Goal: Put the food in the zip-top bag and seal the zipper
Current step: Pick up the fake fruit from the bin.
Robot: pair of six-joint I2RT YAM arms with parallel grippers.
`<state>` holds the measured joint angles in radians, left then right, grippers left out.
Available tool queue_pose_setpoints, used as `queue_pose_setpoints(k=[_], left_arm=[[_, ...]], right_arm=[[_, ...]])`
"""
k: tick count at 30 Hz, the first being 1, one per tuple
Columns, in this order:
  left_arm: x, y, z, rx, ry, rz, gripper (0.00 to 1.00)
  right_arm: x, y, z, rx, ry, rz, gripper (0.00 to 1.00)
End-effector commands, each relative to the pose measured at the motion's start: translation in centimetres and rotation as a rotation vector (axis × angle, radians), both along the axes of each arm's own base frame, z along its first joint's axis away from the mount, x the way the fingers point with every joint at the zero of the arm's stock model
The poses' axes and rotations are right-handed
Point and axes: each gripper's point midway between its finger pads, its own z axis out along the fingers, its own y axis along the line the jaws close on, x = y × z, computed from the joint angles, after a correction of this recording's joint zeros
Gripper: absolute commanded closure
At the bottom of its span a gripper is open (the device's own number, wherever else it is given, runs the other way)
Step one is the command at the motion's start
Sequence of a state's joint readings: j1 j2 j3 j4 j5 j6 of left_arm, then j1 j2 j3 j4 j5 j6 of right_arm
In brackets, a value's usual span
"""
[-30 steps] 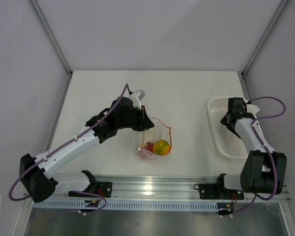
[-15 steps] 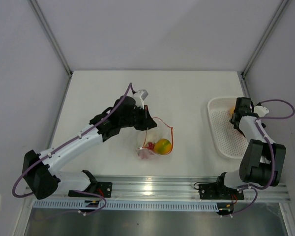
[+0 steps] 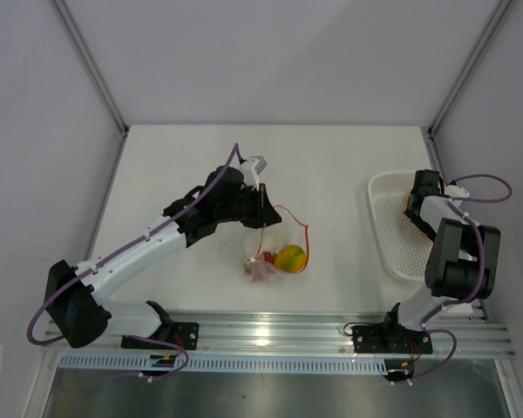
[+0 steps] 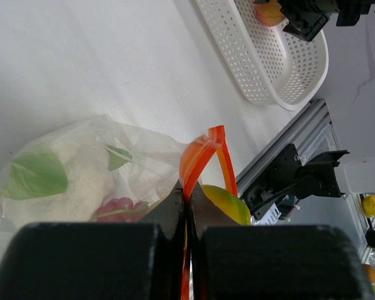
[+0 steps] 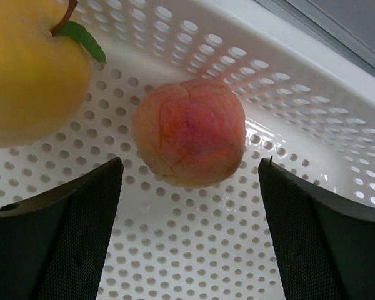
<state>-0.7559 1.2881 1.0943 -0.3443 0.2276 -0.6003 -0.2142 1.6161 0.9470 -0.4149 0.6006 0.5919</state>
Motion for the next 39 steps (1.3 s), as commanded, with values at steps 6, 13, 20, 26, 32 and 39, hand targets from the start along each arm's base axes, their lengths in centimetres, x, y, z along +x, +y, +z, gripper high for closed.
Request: queue_pose_setpoints(k=[6, 13, 20, 26, 32, 39], left_arm=[[1.1, -1.1, 3.2, -0.061, -0.079, -0.029, 0.99], [1.4, -1.3, 2.9, -0.052, -0.071, -0.026, 1.00], [1.2, -1.2, 3.3, -0.062, -0.071, -0.024, 0.99], [1.0, -0.8, 2.8, -0.066, -0.060, -0.002, 0.99], [0.5, -0.7, 2.9, -0.099, -0.039, 0.008, 0.99], [0.4, -0.5, 1.9, -0.097, -0.003, 0.029, 0.99]], right_arm=[[3.2, -1.8, 0.7, -0.028, -0.070, -0.017, 0.15], [3.5, -1.9, -0.5, -0.006, -0.044, -0.013, 0.33], [2.6, -1.5, 1.4, 0.000, -0.072, 0.005, 0.78], [0.6, 1.0, 4.1, 0.041, -0.110, 0.100, 1.00], [-0.3, 8.5, 9.1, 0.105, -0.191, 0.386, 1.00], [-4.2, 24.8, 17.6, 0.383, -0.520, 0.976, 1.00]])
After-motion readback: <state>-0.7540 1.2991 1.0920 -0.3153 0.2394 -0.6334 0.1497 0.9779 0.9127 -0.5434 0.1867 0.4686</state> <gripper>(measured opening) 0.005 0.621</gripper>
